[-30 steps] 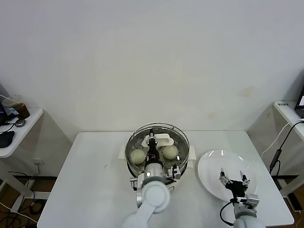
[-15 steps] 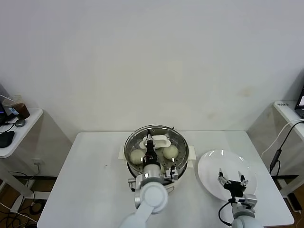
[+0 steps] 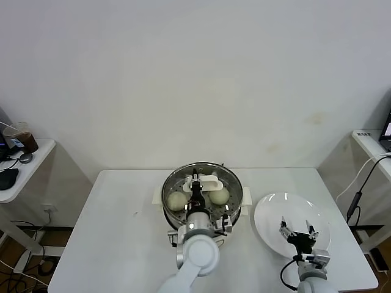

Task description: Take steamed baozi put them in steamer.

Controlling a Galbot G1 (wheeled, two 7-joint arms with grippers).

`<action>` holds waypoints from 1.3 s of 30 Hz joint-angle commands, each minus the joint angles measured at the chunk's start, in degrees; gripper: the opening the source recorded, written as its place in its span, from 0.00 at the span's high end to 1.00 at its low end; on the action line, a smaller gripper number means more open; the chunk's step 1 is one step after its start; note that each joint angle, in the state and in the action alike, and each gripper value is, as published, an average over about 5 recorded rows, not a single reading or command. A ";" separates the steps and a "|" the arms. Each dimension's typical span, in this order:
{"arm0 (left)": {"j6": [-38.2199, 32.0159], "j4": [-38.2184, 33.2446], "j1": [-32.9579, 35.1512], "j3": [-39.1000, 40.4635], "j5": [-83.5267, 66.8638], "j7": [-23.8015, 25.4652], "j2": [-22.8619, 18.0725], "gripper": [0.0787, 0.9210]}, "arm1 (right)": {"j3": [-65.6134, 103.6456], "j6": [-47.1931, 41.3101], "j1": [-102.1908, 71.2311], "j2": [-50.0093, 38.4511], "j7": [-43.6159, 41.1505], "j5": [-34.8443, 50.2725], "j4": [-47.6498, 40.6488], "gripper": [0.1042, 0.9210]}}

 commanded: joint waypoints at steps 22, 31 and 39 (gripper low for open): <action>-1.37 -4.41 3.84 0.03 -1.27 -3.94 2.14 0.83 | -0.02 0.12 0.04 0.36 0.04 -0.20 -0.06 0.12; -1.23 -13.25 9.56 1.87 -1.61 -4.15 6.16 0.52 | 0.34 0.15 -0.10 0.33 0.05 -0.32 -0.16 0.12; -1.20 -18.52 12.38 1.18 -1.60 -4.74 7.39 0.24 | 0.23 0.22 -0.35 0.20 -0.01 -0.26 -0.02 0.12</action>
